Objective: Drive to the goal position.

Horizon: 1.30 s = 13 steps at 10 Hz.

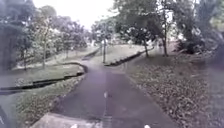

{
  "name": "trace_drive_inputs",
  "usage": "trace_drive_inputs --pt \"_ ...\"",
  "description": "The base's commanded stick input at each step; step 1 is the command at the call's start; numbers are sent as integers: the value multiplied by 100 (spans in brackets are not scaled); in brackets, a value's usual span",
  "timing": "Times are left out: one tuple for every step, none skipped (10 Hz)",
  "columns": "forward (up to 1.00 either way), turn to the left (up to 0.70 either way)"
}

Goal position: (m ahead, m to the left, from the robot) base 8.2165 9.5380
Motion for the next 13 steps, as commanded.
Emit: trace_drive_inputs --pt "70 0" --pt "70 0" --pt "70 0" --pt "70 0" --pt "70 0" --pt "70 0" --pt "70 0" --pt "70 0" --pt "70 0" --pt "70 0" --pt "70 0" --pt "70 0" --pt "70 0"
